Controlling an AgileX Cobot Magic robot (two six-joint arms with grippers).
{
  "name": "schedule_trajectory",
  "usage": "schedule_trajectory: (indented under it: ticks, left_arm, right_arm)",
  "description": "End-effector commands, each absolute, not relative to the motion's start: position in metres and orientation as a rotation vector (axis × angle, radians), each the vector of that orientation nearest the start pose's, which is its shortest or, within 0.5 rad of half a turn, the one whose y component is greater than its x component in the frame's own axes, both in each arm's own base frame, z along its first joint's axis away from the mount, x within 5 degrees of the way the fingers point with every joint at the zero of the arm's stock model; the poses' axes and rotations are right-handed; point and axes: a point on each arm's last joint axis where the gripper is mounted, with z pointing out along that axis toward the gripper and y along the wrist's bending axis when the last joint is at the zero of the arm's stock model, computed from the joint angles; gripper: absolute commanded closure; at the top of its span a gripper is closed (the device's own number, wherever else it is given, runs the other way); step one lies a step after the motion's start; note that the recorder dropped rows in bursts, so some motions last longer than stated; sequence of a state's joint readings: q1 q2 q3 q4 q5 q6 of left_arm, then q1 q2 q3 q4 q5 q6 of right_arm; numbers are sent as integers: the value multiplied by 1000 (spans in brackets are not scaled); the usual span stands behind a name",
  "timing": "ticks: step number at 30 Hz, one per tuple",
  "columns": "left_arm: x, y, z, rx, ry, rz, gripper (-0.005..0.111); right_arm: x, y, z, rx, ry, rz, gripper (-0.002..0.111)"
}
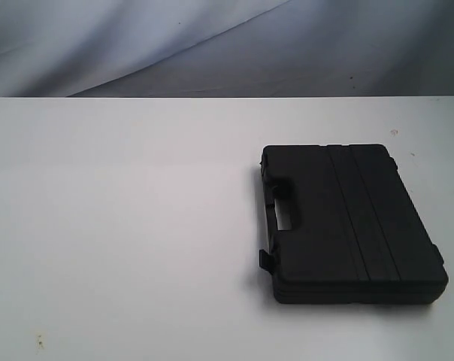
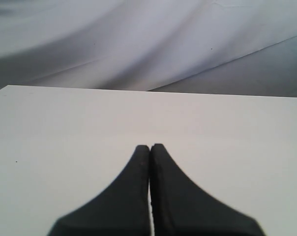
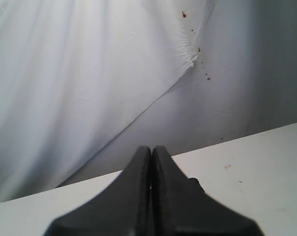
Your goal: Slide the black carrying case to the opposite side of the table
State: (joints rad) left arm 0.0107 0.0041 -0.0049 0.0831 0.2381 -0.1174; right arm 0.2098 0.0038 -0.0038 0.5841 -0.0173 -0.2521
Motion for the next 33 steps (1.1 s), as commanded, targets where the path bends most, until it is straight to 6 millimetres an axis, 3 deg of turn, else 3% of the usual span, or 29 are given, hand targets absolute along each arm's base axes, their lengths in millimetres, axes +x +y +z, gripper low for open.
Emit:
schedule_trajectory:
  ticks: [1,8,15,25,30,33]
  left_arm:
    - [55,2,192,-49,1714,-4,107]
    - [55,2,192,-51,1714,-6,107]
    - [55,2,192,-51,1714,-6,107]
    - [55,2,192,-49,1714,-4,107]
    - [55,2,192,-51,1714,-6,107]
    - [55,2,192,-51,1714,-6,107]
  right_arm:
    - [55,8,218,108,1434,405,108]
    - [55,7,222,78,1404,358,108]
    - [49,9,244,-11,1373,314,108]
    - [49,10,244,-8,1399,340,108]
    - [42,10,267,-12,1412,350,108]
    - [44,9,288,-79,1427,255,108]
